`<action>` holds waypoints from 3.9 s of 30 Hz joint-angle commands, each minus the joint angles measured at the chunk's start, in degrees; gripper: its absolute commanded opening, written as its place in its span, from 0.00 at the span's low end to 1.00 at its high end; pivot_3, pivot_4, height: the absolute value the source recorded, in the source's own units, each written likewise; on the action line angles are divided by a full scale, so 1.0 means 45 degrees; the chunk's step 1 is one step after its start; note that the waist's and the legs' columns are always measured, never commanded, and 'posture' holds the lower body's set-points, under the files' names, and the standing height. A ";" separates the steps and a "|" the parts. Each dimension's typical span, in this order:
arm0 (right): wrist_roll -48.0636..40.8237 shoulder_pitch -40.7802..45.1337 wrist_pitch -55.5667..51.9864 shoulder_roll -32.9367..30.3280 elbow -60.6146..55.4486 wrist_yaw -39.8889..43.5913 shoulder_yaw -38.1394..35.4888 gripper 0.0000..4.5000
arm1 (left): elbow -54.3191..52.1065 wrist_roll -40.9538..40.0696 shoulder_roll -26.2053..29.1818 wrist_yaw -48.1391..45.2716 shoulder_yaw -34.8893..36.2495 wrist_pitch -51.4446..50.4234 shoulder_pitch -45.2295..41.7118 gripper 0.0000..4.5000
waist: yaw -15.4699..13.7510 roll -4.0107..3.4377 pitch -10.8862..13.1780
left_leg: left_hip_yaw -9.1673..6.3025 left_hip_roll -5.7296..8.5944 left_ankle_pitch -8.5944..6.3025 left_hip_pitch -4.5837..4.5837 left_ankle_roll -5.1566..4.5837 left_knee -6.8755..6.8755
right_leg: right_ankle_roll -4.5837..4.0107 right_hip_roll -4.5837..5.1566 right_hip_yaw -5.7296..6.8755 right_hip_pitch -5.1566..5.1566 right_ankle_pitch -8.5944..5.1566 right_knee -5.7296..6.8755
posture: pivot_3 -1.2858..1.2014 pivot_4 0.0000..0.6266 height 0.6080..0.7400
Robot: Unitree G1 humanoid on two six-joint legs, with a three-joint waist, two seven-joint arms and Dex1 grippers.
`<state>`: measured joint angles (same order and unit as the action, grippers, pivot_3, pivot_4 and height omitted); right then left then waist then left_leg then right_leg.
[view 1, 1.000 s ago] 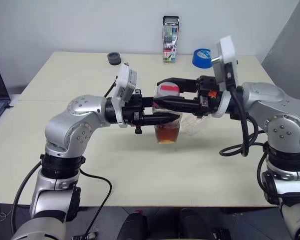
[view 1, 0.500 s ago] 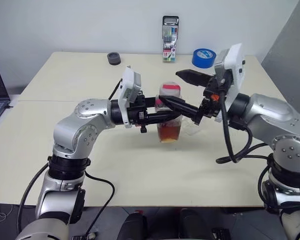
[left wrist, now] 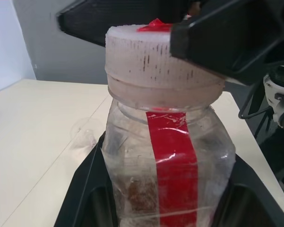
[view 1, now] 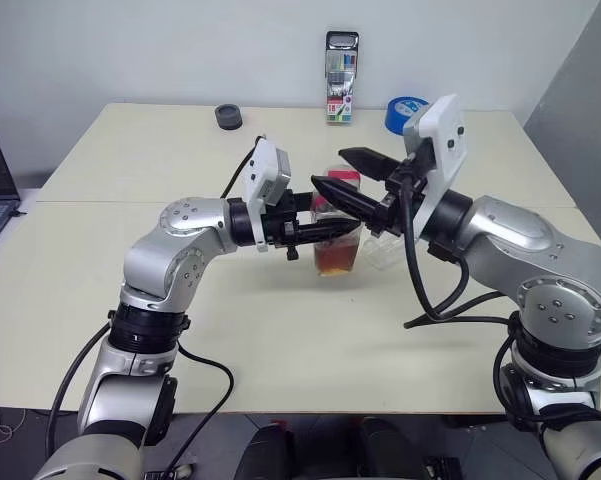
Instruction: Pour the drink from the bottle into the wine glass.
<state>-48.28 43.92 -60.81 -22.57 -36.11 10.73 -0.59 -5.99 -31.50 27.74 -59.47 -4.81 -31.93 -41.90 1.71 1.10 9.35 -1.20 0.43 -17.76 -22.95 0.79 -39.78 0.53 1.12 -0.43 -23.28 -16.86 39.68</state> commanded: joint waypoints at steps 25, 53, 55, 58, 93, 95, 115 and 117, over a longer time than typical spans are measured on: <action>-0.0847 0.1795 0.1118 -0.3058 0.3102 0.5740 -0.0852 1.00 | -0.1054 -0.1815 -0.0012 -0.1407 0.0425 -0.0803 -0.0539 0.40 | -0.0018 -0.0005 0.0008 | -0.0005 -0.0002 -0.0003 -0.0004 -0.0005 -0.0002 | 0.0000 0.0002 0.0007 0.0011 0.0000 -0.0023 | 0.52 0.24 1.00; -0.1157 0.0469 -0.0065 -0.1546 0.0380 0.0845 -0.0854 0.40 | 0.0243 -0.0080 -0.0356 -0.0890 0.0171 0.0905 -0.0509 0.40 | -0.0010 -0.0005 0.0008 | -0.0003 -0.0002 -0.0002 -0.0006 -0.0004 0.0001 | 0.0000 0.0001 0.0005 0.0003 0.0000 -0.0013 | 0.52 0.24 1.00; -0.1131 0.0544 0.0051 -0.1685 0.0556 0.1188 -0.0857 0.40 | 0.0120 -0.0217 -0.0395 -0.0836 0.0230 0.0774 -0.0502 0.40 | -0.0009 -0.0005 0.0008 | -0.0002 -0.0001 -0.0002 -0.0006 -0.0004 0.0000 | 0.0000 0.0001 0.0004 0.0003 0.0000 -0.0013 | 0.52 0.24 1.00; -0.1191 0.1033 0.0473 -0.2209 0.1481 0.2904 -0.0824 0.40 | -0.0375 -0.0721 -0.0413 -0.1025 0.0191 0.0268 -0.0447 0.40 | -0.0009 -0.0005 0.0009 | -0.0002 -0.0001 -0.0002 -0.0006 -0.0004 -0.0001 | 0.0000 0.0002 0.0006 0.0003 0.0000 -0.0013 | 0.52 0.24 1.00; 0.0212 0.0642 0.0934 -0.1300 0.0515 0.1544 -0.0582 1.00 | 0.0081 -0.0703 -0.0677 -0.1235 0.0038 0.0288 -0.1002 0.40 | -0.0010 -0.0010 0.0012 | -0.0002 -0.0001 0.0003 -0.0005 0.0005 -0.0002 | 0.0000 0.0002 0.0005 0.0003 0.0000 -0.0012 | 0.52 0.24 1.00; -0.0023 0.0584 0.0792 -0.1390 0.0461 0.1525 -0.0859 1.00 | 0.0063 -0.0679 -0.0632 -0.1251 0.0059 0.0315 -0.0957 0.40 | -0.0010 -0.0010 0.0012 | -0.0002 -0.0001 0.0002 -0.0005 0.0004 -0.0002 | 0.0000 0.0002 0.0005 0.0003 0.0000 -0.0013 | 0.52 0.24 1.00; -0.1305 0.0195 0.0374 -0.2459 0.0424 0.1679 -0.1681 0.41 | 0.0162 -0.0577 -0.0539 -0.1202 0.0181 0.0380 -0.0883 0.40 | -0.0008 -0.0010 0.0012 | -0.0002 -0.0001 -0.0002 -0.0005 -0.0004 -0.0001 | 0.0000 0.0002 0.0004 0.0004 0.0000 -0.0012 | 0.52 0.24 1.00; -0.1403 0.0222 0.0431 -0.2566 0.0549 0.1825 -0.1688 0.41 | 0.0103 -0.0605 -0.0537 -0.1176 0.0182 0.0347 -0.0882 0.40 | -0.0008 -0.0009 0.0012 | -0.0002 -0.0001 -0.0002 -0.0005 -0.0003 -0.0001 | 0.0000 0.0002 0.0005 0.0004 0.0000 -0.0013 | 0.52 0.24 1.00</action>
<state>-55.38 44.34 -59.92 -32.60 -34.78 19.42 -4.98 -3.55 -33.29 25.03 -63.90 -5.40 -31.84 -44.74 1.68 1.06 9.41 -1.21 0.43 -17.77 -22.98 0.78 -39.78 0.53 1.13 -0.41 -23.26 -16.86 39.63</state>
